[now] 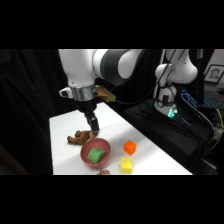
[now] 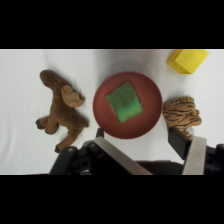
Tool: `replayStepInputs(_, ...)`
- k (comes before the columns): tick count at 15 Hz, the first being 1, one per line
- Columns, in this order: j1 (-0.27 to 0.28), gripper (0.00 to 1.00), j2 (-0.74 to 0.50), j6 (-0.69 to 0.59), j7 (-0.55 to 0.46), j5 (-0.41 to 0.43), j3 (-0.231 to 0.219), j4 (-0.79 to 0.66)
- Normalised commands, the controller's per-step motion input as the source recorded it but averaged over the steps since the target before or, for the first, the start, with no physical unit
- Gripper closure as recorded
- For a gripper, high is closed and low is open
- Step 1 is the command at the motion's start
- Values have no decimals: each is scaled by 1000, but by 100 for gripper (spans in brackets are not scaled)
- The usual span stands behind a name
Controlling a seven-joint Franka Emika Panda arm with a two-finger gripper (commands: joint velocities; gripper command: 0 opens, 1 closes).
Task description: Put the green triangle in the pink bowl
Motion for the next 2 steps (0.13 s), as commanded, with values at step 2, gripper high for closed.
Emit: replayStepInputs(2, 2, 0, -222, -197, -30, -36, 29, -24)
